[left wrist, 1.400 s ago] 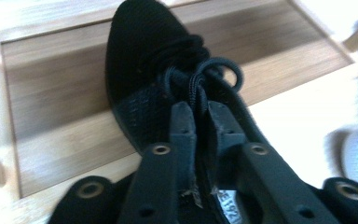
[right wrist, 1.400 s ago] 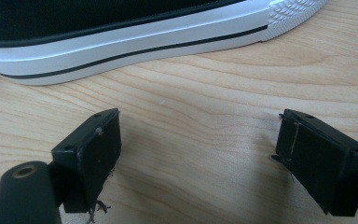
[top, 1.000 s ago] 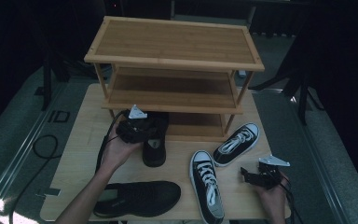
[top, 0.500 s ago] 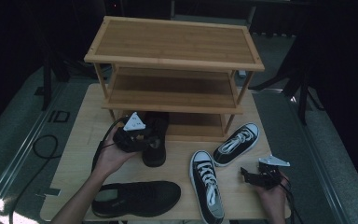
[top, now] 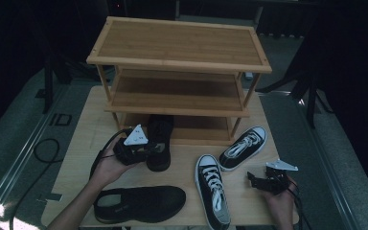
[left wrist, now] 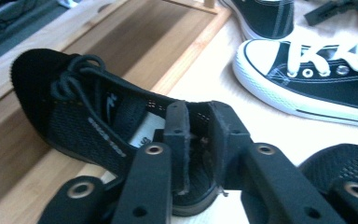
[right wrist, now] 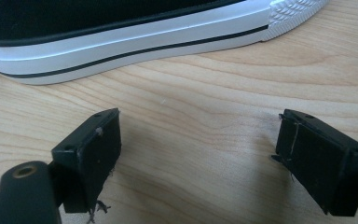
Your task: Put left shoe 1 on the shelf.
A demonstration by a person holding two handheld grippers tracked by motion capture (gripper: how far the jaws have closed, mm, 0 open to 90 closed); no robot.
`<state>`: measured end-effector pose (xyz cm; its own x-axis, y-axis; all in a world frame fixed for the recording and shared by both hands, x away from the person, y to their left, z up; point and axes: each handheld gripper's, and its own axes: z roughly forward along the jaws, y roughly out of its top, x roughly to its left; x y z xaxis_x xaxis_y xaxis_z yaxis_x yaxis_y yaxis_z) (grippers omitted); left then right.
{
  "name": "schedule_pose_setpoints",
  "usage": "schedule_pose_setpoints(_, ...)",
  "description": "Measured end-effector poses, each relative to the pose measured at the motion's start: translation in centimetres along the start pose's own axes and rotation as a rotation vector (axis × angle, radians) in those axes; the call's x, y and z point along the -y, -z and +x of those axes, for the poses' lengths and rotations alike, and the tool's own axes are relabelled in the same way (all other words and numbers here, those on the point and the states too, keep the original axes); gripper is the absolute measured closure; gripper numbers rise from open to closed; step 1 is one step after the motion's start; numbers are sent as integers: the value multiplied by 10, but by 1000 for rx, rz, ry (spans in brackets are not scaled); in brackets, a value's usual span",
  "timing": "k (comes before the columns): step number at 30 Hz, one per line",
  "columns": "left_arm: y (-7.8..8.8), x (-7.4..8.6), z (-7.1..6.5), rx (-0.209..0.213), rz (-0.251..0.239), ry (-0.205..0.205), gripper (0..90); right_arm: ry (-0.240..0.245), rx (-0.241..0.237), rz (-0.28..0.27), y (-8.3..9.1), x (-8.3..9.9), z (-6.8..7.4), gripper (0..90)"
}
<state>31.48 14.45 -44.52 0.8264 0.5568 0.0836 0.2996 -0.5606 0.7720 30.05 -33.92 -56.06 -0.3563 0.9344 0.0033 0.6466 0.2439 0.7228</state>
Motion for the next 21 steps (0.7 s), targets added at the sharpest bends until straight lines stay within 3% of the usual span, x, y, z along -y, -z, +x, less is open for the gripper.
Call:
schedule_pose_setpoints(4, 2, 1, -2, 4, 6, -9, 862, -1, 0, 0, 0, 0, 0, 139)
schedule_pose_setpoints(7, 3, 4, -9, 23, 19, -41, 880, 1, 0, 0, 0, 0, 0, 138)
schedule_pose_setpoints(11, -3, 7, -17, 39, 74, -93, 896, 1, 0, 0, 0, 0, 0, 139)
schedule_pose_setpoints(21, -18, 10, -17, 64, 171, -151, 900, 1, 0, 0, 0, 0, 0, 139)
